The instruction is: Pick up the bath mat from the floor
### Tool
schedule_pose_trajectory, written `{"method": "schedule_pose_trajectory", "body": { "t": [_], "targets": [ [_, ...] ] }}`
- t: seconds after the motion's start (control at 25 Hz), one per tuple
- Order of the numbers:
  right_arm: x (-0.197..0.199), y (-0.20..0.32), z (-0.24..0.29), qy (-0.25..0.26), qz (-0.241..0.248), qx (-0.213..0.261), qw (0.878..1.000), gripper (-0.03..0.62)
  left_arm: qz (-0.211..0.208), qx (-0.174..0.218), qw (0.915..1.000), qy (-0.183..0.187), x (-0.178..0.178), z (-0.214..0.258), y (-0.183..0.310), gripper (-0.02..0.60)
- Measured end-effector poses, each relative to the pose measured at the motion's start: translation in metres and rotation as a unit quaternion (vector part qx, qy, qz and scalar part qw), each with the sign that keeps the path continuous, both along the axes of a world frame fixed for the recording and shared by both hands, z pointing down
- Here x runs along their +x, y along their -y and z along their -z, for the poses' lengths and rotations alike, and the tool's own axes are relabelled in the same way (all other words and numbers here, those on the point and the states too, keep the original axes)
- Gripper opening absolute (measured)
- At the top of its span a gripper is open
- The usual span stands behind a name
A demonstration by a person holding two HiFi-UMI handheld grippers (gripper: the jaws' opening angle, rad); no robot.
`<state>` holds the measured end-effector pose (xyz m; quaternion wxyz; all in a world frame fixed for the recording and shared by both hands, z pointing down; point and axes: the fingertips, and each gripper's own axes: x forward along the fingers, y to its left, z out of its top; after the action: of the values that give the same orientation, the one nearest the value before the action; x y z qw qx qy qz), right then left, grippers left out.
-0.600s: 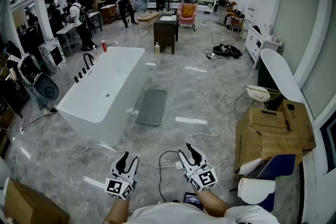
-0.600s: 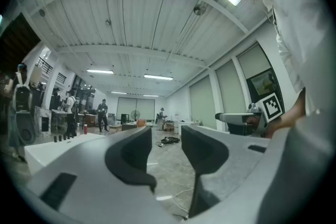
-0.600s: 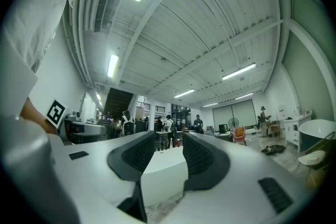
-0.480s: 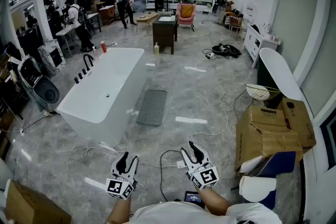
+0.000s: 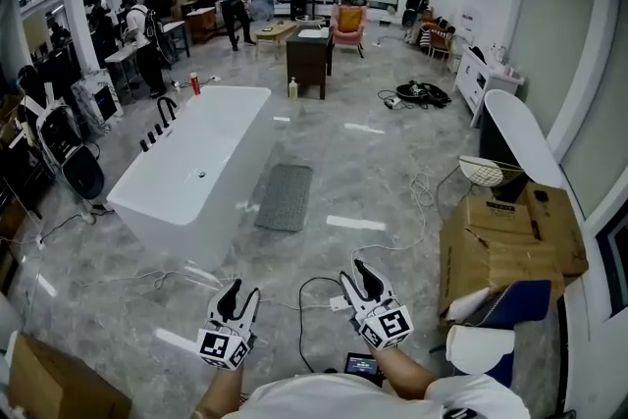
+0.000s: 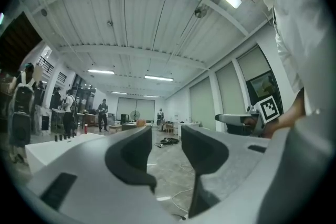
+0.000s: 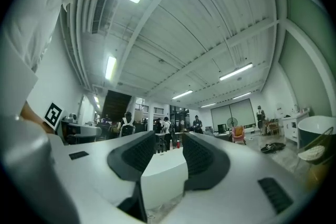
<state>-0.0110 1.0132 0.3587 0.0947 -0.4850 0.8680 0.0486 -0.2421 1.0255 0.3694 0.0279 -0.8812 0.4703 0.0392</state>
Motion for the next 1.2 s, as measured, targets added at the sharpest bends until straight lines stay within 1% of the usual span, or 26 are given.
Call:
{"method": "schedule_pose_trajectory", "body": {
  "t": [0.12,0.36,0.68,0.8,0.92,1.08,1.2],
  "targets": [
    [0.006,0.0,-0.002,0.008,-0.002,-0.002,1.0,0.164,-0.006,-0.002,1.0,-0.001,0.004,-0.003,0.002,0.172],
    [0.016,-0.001,-0.009,-0.006,-0.02,-0.006,1.0,0.161,-0.013,-0.008,0.9999,0.001,0.006,-0.007,0.009,0.172],
    [0.041,0.007,-0.006,-0.01,-0.026,-0.011,1.0,0.161,-0.018,-0.015,0.9997,0.004,0.029,-0.003,0.026,0.172],
    [0.046,0.014,-0.007,-0.007,-0.022,-0.014,1.0,0.161,-0.023,-0.009,0.9997,0.007,0.039,0.001,0.033,0.172],
    [0.053,0.021,-0.014,-0.005,-0.022,-0.014,1.0,0.161,-0.029,-0.011,0.9995,0.008,0.049,-0.006,0.041,0.172],
    [0.072,0.026,-0.022,0.001,-0.031,-0.008,0.999,0.161,-0.032,-0.013,0.9994,0.008,0.064,-0.013,0.045,0.172],
    [0.091,0.031,-0.031,0.006,-0.045,-0.012,0.999,0.16,-0.027,-0.016,0.9994,0.012,0.072,-0.018,0.048,0.172]
  ]
}}
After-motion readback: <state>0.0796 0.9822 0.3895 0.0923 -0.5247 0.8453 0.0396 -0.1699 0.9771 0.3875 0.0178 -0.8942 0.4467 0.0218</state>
